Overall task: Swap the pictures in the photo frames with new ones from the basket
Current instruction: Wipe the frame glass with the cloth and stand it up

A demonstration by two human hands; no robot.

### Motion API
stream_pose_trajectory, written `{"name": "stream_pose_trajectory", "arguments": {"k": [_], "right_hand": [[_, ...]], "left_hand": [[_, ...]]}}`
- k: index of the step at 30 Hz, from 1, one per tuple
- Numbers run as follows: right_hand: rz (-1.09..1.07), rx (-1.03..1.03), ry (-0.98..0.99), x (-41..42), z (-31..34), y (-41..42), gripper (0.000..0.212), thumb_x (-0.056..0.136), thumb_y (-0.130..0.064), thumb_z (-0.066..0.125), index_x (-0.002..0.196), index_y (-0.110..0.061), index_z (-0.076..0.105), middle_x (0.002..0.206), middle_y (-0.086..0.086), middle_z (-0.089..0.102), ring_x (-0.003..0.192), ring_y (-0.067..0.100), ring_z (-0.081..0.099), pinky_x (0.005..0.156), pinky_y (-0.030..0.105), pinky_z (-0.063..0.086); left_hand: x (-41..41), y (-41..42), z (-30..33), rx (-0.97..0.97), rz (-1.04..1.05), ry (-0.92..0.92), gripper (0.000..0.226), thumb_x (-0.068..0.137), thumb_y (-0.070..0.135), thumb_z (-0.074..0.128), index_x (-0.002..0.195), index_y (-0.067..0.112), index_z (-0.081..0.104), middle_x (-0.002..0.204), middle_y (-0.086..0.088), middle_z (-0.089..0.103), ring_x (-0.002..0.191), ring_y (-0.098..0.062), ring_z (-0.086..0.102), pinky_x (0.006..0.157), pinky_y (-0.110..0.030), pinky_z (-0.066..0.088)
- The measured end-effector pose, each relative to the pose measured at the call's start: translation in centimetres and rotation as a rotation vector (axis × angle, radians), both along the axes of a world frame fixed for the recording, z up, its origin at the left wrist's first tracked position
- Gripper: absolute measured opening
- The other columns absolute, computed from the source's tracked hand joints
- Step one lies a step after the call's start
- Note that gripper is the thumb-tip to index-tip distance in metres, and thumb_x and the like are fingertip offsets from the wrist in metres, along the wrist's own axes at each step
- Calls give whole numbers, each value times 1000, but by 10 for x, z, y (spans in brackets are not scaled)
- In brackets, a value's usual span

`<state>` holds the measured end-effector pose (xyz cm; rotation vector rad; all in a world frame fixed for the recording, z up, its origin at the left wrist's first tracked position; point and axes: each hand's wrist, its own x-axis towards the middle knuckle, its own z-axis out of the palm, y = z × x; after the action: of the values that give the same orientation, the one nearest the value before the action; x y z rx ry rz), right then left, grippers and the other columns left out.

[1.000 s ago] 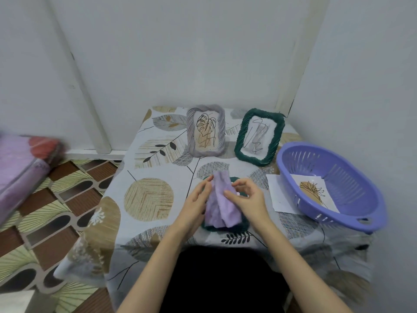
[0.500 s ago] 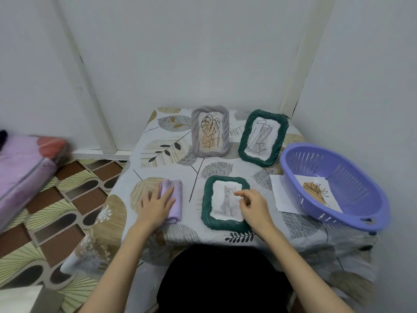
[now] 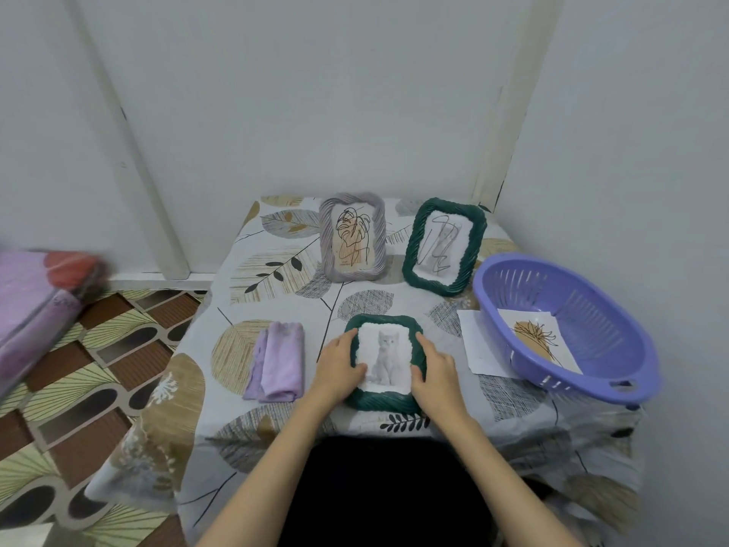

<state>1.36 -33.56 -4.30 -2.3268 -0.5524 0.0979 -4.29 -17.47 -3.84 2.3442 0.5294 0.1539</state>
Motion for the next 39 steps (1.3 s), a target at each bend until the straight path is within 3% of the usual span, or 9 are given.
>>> {"name": "stream_pose_trajectory", "arguments": {"k": [8,11,14,17,23,28,34,36,39], "right_hand": [[-58,767,283,1,28,-12,71,77,18,56,131,-24,36,125,6,55,93,17,64,81,28,54],[20,794,259,2,39,-19,75,78,16,59,132,-29,32,119,-3,57,78,7,66,72,22,56],[99,795,302,5,54,-26,85,77,8,66,140,-31,23,117,-6,57,79,11,69,66,21,55],[196,785,368,9,71,-27,94,74,5,69,142,-34,18,118,-2,57,86,9,70,66,22,56],[333,783,352,10,97,-14,96,68,-1,75,144,-28,22,127,-10,58,115,5,57,91,22,51],[376,805,335,17,111,-3,95,66,-11,77,142,-31,25,125,-24,57,115,-3,54,87,14,48],[476,747,376,41,119,40,74,73,-8,73,132,-40,42,141,-13,43,132,12,40,111,39,34],[502,757,478,50,122,67,64,71,-2,60,122,-40,51,140,2,46,122,21,48,104,44,40],[536,751,598,71,126,116,65,73,10,45,118,-36,55,123,9,55,91,22,56,70,31,49]], "left_hand": [[-8,-6,32,-796,215,-479,69,80,-7,63,131,33,42,113,-1,55,83,-9,61,74,-21,54],[-10,-5,48,-845,124,-561,69,81,-13,58,128,35,46,126,-5,57,103,-14,60,88,-27,53],[-16,-1,63,-875,33,-624,69,80,-14,58,123,41,51,122,0,61,102,-7,63,79,-21,55],[-23,4,72,-881,-55,-658,69,80,-11,61,123,42,51,123,5,61,113,-11,59,90,-31,54],[-32,3,85,-861,-144,-697,68,74,1,68,127,40,50,130,8,57,123,-16,53,98,-41,48],[-35,10,87,-848,-159,-701,69,79,-6,64,130,37,48,132,6,56,123,-16,53,100,-45,46],[-34,44,84,-806,-85,-730,70,74,4,69,131,38,48,130,8,57,121,-13,54,95,-34,51],[-30,64,84,-787,-38,-741,70,75,-2,68,129,40,49,129,8,58,119,-12,55,95,-34,51],[-23,101,86,-759,32,-768,72,75,-6,66,126,43,50,131,7,56,120,-14,55,95,-36,51]]}}
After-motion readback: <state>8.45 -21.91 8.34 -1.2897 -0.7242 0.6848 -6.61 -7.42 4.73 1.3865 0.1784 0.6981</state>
